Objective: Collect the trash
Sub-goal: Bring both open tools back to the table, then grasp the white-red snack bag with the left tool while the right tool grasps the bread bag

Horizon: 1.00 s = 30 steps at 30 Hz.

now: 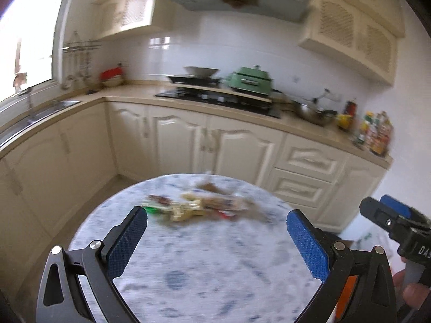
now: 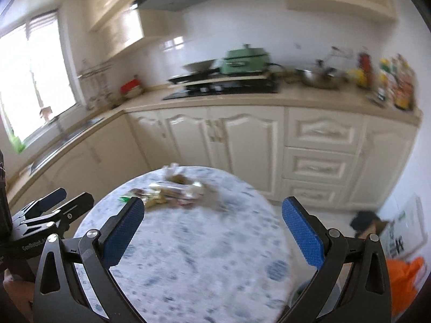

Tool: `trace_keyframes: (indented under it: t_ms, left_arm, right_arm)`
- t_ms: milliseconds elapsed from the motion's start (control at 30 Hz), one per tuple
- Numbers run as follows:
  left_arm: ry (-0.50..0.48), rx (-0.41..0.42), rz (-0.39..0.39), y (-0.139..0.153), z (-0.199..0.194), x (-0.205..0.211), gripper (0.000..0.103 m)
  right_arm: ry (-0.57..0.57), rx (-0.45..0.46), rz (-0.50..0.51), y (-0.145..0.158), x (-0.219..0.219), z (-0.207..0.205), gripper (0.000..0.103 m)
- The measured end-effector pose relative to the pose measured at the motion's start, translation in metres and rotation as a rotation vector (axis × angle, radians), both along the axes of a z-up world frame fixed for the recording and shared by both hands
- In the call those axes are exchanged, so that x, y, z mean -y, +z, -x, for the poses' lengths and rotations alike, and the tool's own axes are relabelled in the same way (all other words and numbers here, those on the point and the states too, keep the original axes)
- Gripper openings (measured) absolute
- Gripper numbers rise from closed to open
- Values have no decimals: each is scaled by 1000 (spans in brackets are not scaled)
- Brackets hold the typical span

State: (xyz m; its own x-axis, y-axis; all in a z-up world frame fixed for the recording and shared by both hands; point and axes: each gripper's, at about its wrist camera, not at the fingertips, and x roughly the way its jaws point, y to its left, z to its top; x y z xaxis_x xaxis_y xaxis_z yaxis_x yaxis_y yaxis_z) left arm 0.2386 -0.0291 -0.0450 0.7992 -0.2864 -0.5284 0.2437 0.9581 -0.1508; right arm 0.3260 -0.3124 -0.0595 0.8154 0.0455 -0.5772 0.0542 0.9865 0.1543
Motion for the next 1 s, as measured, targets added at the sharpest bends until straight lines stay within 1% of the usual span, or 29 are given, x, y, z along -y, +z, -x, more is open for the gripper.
trace_keyframes:
  t_ms: [33,200,333,467,633,833,900,1000]
  left_arm:
    - [23,-5,0,-3,2,-10,102]
    - [97,-31,-17,-21,-1,-30,102]
    - [132,-78,-12,-35,-26,-41,102]
    - [152,-128,-23,-50,-67,-45,102]
    - [149,-196,-41,-72,-137,-42,102]
    - [144,-292,-79,-113,-223,-26,102]
    - [128,-327,-83,-127,-245,-22,102]
    - [133,-366,-89,-144,-279,-14,102]
  right_arm:
    - [17,0,7,-1,-7,-5,103]
    - [105,-21,44,-12,-47,-36,103]
    - [158,-62,59,-29,-67,-63,103]
    - [184,-121,73,-53,-74,-93,103]
    - [199,-204,77,-87,-73,-132,103]
    - [224,-278,94,-123,-70,-176,103]
    - [238,-300,109,-131,-71,-189,103]
    - [266,-324,146,-144,-74,-209,103]
